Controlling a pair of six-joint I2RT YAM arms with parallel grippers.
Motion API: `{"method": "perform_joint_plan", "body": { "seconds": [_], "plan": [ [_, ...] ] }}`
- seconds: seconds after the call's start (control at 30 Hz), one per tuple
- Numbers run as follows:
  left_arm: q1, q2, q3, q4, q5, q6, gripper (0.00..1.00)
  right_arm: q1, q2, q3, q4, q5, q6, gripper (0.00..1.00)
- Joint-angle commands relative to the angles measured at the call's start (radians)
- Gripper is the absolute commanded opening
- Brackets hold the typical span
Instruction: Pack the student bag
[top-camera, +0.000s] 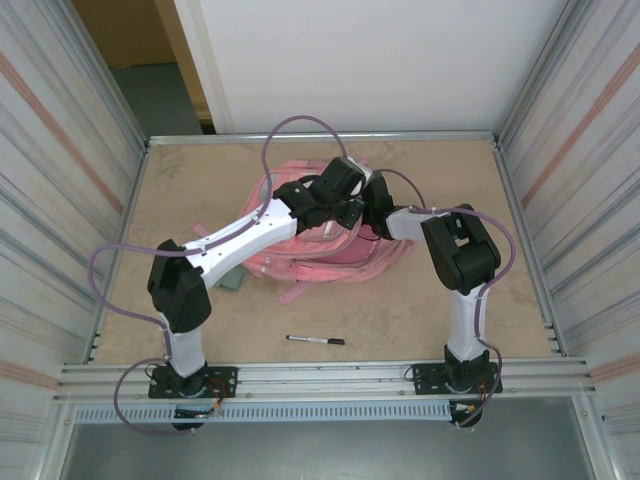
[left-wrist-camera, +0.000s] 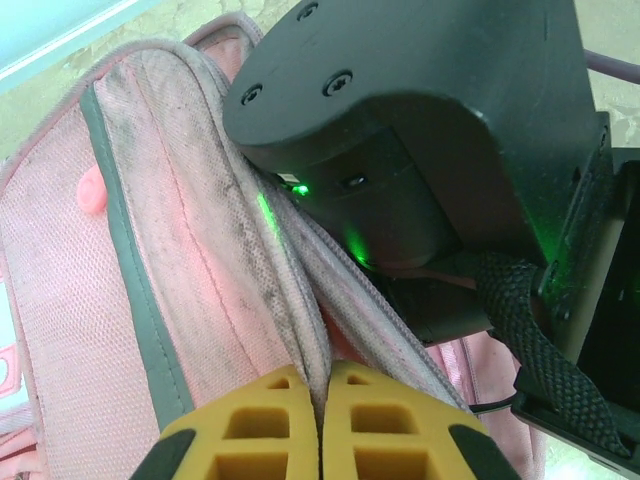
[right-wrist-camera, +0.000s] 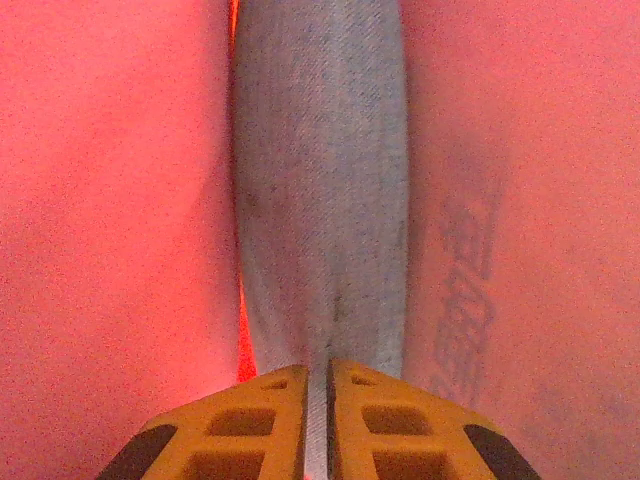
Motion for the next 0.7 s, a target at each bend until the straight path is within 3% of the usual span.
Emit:
{"method": "perform_joint_plan", "body": {
  "seconds": [0.0,0.17,0.3,0.5,0.67],
  "plan": [
    [-0.019,-0.078,0.027,0.141,0.090,0.061,0.00,0.038,0.027,-0.003,0.056,-0.093,-0.010,0.14],
    [-0.009,-0.082,0.031,0.142,0.088,0.062,0.00,0.053,0.054,-0.001,-0.008,0.009,0.018,0.14],
    [0.004,-0.082,0.012,0.173,0.103,0.041,0.00,0.083,0.112,0.025,0.122,-0.034,0.124,0.12],
    [0.005,-0.045,0.035,0.181,0.126,0.031,0.00,0.148,0.182,0.140,0.140,-0.130,0.127,0.10],
    [0.008,-0.044,0.032,0.175,0.125,0.037,0.00,0.124,0.173,0.114,0.162,-0.156,0.127,0.12]
  ]
}}
